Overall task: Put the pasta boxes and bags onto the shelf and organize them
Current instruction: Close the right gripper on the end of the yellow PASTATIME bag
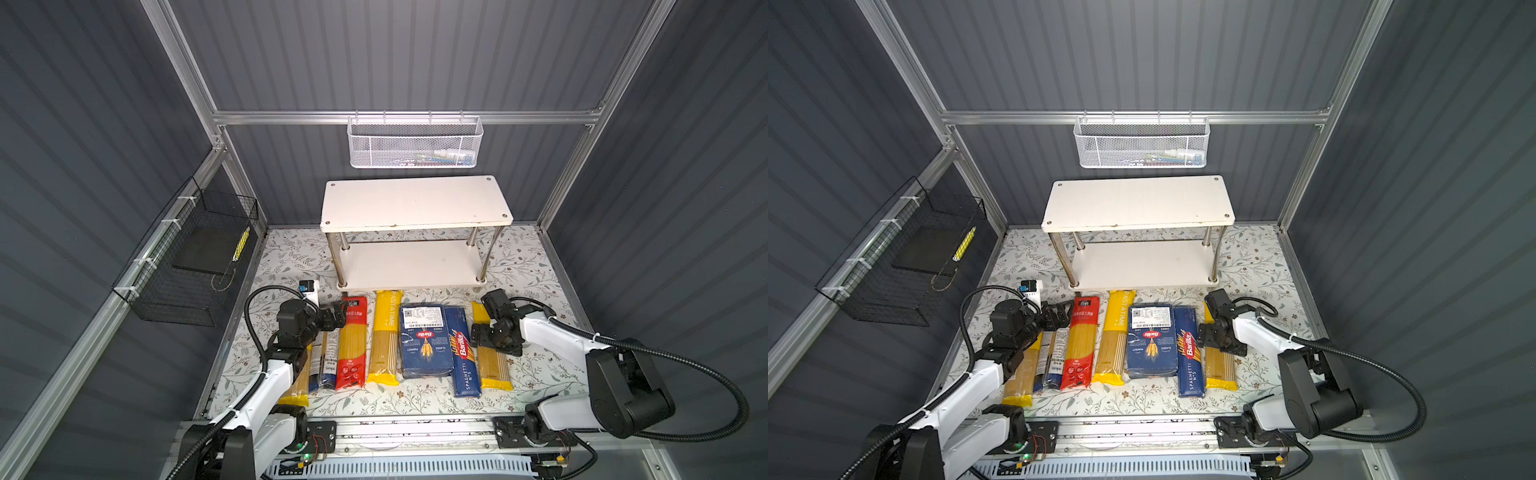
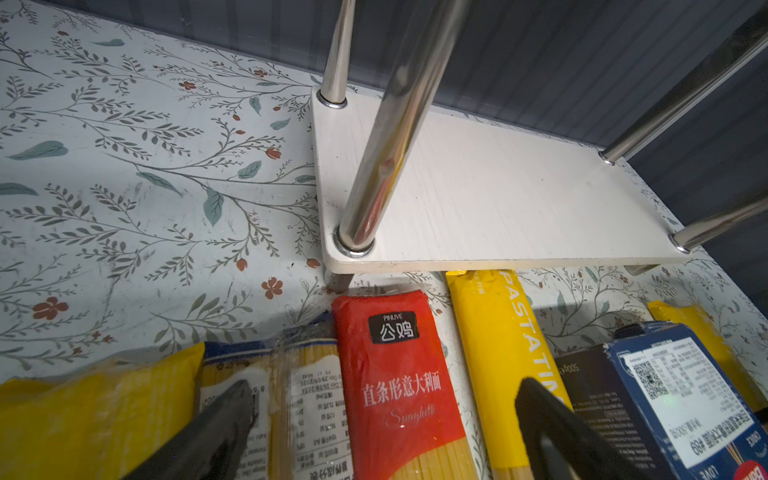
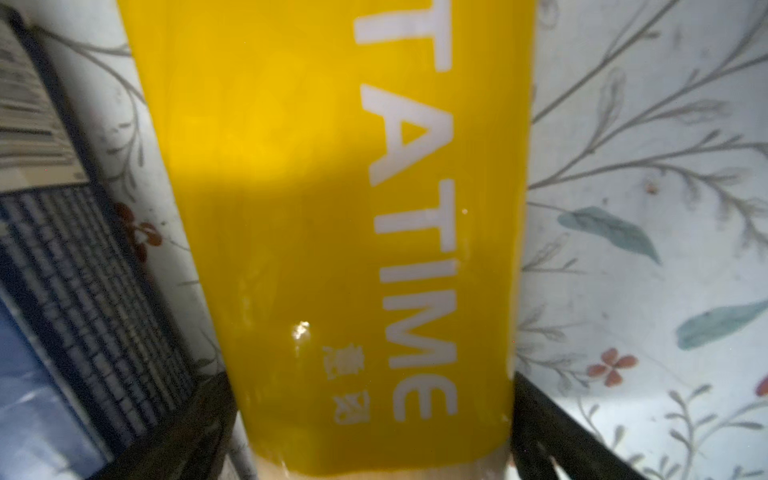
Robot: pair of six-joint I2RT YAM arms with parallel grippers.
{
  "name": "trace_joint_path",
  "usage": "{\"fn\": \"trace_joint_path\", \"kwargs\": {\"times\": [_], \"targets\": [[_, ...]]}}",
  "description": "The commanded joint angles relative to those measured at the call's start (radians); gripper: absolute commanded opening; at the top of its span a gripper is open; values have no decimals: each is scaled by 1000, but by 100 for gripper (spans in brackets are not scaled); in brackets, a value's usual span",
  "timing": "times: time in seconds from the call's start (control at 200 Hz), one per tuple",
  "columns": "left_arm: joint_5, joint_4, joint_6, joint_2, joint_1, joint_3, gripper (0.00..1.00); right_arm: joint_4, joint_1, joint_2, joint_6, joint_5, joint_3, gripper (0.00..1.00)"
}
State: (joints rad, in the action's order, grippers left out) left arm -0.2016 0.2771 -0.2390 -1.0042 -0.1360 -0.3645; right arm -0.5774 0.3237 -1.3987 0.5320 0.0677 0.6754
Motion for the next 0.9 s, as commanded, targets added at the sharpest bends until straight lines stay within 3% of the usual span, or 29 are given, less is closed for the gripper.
{"fn": "trace_joint_path", "kwargs": {"times": [0.0, 0.32, 0.895], "targets": [[10, 4, 23, 0, 4, -3, 100, -33, 6, 1, 20, 14, 22, 99], [15, 1, 21, -8, 4, -7, 100, -131, 6, -34, -17, 67, 73, 99], [39, -4, 12, 5, 4, -3, 100, -114, 34, -91, 5, 60, 96, 98]]}}
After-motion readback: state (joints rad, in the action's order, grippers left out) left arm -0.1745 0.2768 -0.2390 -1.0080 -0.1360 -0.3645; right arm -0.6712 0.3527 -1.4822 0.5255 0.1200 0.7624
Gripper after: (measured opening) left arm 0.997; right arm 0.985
